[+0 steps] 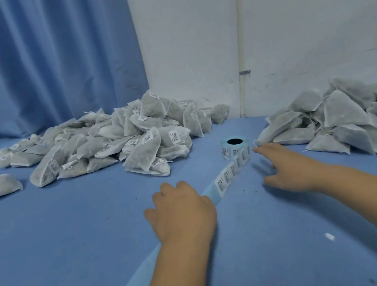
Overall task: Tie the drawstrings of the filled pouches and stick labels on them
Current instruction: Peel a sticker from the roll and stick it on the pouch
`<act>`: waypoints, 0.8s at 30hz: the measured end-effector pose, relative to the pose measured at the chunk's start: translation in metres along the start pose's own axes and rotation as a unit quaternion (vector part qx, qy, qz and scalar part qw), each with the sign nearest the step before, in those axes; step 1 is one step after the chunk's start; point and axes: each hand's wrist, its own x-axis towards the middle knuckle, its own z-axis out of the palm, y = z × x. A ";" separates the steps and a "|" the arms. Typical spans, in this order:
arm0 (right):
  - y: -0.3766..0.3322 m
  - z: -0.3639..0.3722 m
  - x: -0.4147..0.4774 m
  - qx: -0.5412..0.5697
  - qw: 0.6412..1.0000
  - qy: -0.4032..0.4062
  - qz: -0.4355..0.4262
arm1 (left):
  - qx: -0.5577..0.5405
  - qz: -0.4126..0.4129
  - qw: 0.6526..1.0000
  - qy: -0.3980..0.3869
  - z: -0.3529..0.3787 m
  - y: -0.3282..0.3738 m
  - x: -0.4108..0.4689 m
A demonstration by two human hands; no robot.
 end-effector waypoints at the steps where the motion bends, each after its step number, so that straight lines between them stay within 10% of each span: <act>1: 0.011 0.002 -0.012 0.004 1.000 0.001 0.016 | -0.020 0.021 0.999 0.020 0.001 0.003 -0.002; 10: 0.075 0.006 -0.070 0.141 0.962 0.162 0.167 | -0.215 0.258 0.939 0.070 0.028 0.076 -0.030; 24: 0.101 0.000 -0.059 0.425 0.826 0.259 0.263 | -0.403 0.128 0.906 -0.015 0.087 0.165 0.004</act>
